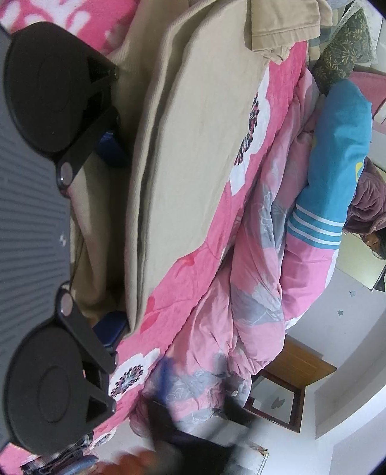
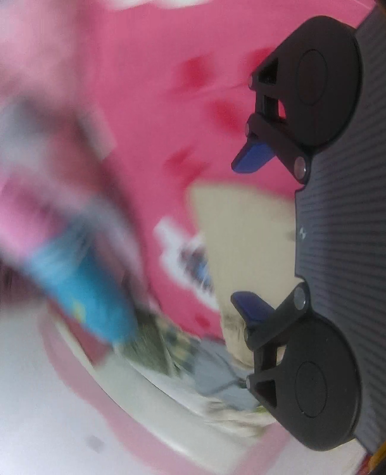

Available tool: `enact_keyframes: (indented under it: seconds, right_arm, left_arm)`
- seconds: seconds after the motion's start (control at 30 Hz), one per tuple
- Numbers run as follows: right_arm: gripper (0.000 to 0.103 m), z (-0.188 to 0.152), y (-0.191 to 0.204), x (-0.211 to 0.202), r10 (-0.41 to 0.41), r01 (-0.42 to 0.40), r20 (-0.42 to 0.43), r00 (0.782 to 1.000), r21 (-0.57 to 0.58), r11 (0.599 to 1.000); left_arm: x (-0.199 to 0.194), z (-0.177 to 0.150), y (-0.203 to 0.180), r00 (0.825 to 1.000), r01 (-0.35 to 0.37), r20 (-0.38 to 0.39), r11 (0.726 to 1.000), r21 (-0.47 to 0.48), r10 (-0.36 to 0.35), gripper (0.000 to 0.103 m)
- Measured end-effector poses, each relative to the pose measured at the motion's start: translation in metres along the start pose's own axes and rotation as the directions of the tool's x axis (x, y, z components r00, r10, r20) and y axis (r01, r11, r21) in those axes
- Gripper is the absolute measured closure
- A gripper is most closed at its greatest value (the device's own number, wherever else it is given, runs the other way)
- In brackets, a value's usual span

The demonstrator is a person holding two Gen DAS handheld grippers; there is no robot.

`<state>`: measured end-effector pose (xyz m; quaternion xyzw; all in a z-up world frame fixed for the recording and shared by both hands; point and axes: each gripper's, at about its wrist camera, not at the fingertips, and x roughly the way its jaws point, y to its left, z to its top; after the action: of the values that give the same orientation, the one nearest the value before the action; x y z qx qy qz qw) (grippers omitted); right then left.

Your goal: Fold clothes

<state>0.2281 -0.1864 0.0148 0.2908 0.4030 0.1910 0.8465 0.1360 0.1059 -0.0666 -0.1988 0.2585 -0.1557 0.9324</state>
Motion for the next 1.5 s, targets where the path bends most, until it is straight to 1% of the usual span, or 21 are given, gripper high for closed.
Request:
enact_keyframes:
  seconds: [0.03, 0.1, 0.2, 0.27, 0.4, 0.47, 0.5, 0.53, 0.6, 0.63, 0.67, 0.73, 0.8, 0.9, 0.97, 1.07, 1.17, 1.27, 1.37, 1.43, 1.5]
  right_arm:
    - [0.032, -0.005, -0.019, 0.008, 0.009, -0.007, -0.026, 1.000, 0.067, 0.998]
    - [0.037, -0.014, -0.042, 0.029, 0.040, -0.029, -0.080, 0.996, 0.141, 0.990]
    - [0.040, -0.024, -0.049, 0.064, 0.116, -0.090, -0.155, 0.981, 0.161, 0.983]
    - [0.041, -0.030, -0.042, 0.088, 0.143, -0.116, -0.197, 0.970, 0.143, 0.983]
    - [0.042, -0.029, -0.033, 0.115, 0.212, -0.190, -0.200, 0.957, 0.121, 0.974]
    - [0.048, -0.027, -0.034, 0.126, 0.260, -0.232, -0.198, 0.945, 0.153, 0.961]
    - [0.056, -0.026, -0.032, 0.131, 0.282, -0.251, -0.199, 0.938, 0.169, 0.953]
    - [0.069, -0.026, -0.030, 0.137, 0.304, -0.268, -0.204, 0.931, 0.184, 0.946]
    - [0.083, -0.031, -0.026, 0.148, 0.337, -0.294, -0.219, 0.916, 0.205, 0.933]
    - [0.088, -0.033, -0.024, 0.149, 0.344, -0.304, -0.213, 0.914, 0.198, 0.932]
    - [0.089, -0.034, -0.022, 0.148, 0.354, -0.317, -0.202, 0.913, 0.191, 0.929]
    - [0.094, -0.035, -0.020, 0.139, 0.385, -0.358, -0.158, 0.909, 0.178, 0.917]
    - [0.095, -0.035, -0.019, 0.128, 0.422, -0.400, -0.120, 0.899, 0.169, 0.901]
    - [0.096, -0.034, -0.016, 0.111, 0.457, -0.441, -0.092, 0.884, 0.157, 0.884]
    - [0.096, -0.032, -0.018, 0.099, 0.473, -0.458, -0.074, 0.878, 0.155, 0.875]
    - [0.096, -0.029, -0.026, 0.078, 0.489, -0.477, -0.044, 0.871, 0.160, 0.864]
    - [0.096, -0.029, -0.041, 0.046, 0.479, -0.469, -0.024, 0.877, 0.174, 0.866]
    - [0.096, -0.037, -0.060, -0.003, 0.452, -0.445, 0.001, 0.892, 0.175, 0.878]
    - [0.096, -0.052, -0.079, -0.066, 0.409, -0.408, 0.032, 0.912, 0.160, 0.899]
    - [0.096, -0.065, -0.094, -0.110, 0.368, -0.371, 0.052, 0.929, 0.152, 0.916]
    - [0.096, -0.080, -0.114, -0.151, 0.317, -0.325, 0.077, 0.945, 0.155, 0.933]
  left_arm:
    - [0.000, 0.000, 0.000, 1.000, 0.002, 0.001, 1.000, -0.001, -0.002, 0.000]
    - [-0.001, -0.001, 0.001, 1.000, 0.007, 0.004, 1.000, -0.005, -0.006, 0.000]
    - [-0.001, -0.001, 0.002, 1.000, 0.011, 0.007, 1.000, -0.009, -0.011, 0.000]
    - [-0.001, 0.000, 0.002, 1.000, 0.011, 0.007, 1.000, -0.010, -0.011, 0.000]
    - [0.000, 0.000, 0.003, 1.000, 0.013, 0.009, 1.000, -0.012, -0.013, 0.000]
    - [0.000, 0.000, 0.002, 1.000, 0.011, 0.010, 1.000, -0.011, -0.011, 0.000]
    - [0.000, 0.000, 0.002, 1.000, 0.009, 0.010, 1.000, -0.010, -0.009, 0.000]
    - [0.000, 0.000, 0.001, 1.000, 0.007, 0.010, 1.000, -0.009, -0.007, 0.000]
    - [0.000, -0.001, 0.001, 1.000, 0.003, 0.011, 1.000, -0.007, -0.003, 0.000]
    - [-0.001, 0.000, 0.000, 1.000, 0.002, 0.012, 1.000, -0.005, -0.002, 0.001]
    - [-0.002, 0.000, 0.000, 1.000, 0.001, 0.015, 1.000, -0.003, -0.001, 0.001]
    - [-0.004, 0.000, -0.002, 1.000, 0.002, 0.024, 1.000, 0.005, -0.002, 0.002]
    - [-0.006, 0.000, -0.006, 1.000, 0.011, 0.028, 1.000, 0.021, -0.011, 0.003]
    - [-0.009, -0.001, -0.020, 0.999, 0.018, 0.027, 0.997, 0.071, -0.020, 0.005]
    - [-0.010, -0.002, -0.031, 0.999, 0.026, 0.022, 0.994, 0.107, -0.028, 0.008]
    - [-0.010, -0.001, -0.049, 0.997, 0.076, -0.006, 0.989, 0.124, -0.076, 0.011]
    - [-0.011, -0.006, -0.074, 0.989, 0.146, -0.034, 0.982, 0.119, -0.143, 0.012]
    - [-0.015, -0.020, -0.110, 0.970, 0.238, -0.077, 0.961, 0.141, -0.229, 0.012]
    - [-0.024, -0.043, -0.150, 0.943, 0.326, -0.133, 0.929, 0.175, -0.306, 0.012]
    - [-0.031, -0.064, -0.178, 0.916, 0.391, -0.178, 0.903, 0.179, -0.361, 0.012]
    - [-0.035, -0.084, -0.202, 0.891, 0.438, -0.216, 0.882, 0.176, -0.399, 0.012]
